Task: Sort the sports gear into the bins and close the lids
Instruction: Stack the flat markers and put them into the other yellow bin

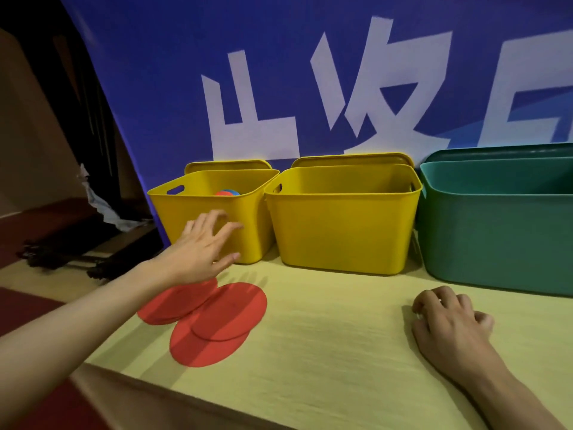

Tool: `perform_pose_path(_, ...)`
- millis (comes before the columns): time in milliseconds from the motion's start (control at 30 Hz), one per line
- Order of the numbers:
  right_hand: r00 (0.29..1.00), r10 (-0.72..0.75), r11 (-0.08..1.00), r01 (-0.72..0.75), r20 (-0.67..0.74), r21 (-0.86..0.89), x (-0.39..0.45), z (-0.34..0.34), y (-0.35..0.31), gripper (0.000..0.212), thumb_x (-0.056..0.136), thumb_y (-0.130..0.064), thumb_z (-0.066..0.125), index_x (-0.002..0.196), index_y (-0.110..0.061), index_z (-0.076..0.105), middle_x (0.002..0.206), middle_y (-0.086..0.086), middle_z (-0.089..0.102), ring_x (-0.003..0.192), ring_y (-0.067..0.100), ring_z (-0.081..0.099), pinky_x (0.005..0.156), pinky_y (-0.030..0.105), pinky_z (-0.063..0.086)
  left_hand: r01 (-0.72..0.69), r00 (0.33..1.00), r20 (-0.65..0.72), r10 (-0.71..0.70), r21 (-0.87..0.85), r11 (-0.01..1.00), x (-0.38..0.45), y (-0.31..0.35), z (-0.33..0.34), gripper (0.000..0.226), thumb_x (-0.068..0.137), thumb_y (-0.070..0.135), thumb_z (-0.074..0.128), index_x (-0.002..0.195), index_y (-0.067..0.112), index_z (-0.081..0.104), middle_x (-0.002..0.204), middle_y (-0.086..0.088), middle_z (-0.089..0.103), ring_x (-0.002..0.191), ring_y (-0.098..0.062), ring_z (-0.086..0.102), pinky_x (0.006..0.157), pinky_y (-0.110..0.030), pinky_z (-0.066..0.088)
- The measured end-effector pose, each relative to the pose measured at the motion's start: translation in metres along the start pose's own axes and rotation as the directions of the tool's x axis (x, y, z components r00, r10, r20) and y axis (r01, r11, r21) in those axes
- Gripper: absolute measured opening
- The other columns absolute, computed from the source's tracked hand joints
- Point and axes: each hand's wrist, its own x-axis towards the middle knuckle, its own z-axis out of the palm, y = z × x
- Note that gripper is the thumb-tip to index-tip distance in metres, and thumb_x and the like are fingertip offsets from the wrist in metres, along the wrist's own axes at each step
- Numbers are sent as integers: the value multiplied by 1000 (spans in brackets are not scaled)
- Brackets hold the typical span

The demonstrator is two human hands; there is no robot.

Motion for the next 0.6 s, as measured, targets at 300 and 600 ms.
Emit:
perform_pose_path(300,1000,-9,1000,9,-5,0,0,2,3,21,101,-40,46,121,-35,48,130,-7,41,110,6,31,102,44,33,152,618,785,-33,-78,985,-4,5,35,145,42,86,81,159,30,16,149,6,31,140,-23,37,115,-44,38)
perform_pose_path(600,1000,6,1000,-6,-19,7,2,5,5,17,100,-40,46,116,-37,48,126,-8,42,111,9,35,99,44,33,102,601,799,-23,-48,994,29,16,29,108,50,69,91,135,27,39,132,7,44,124,-20,48,106,-41,45)
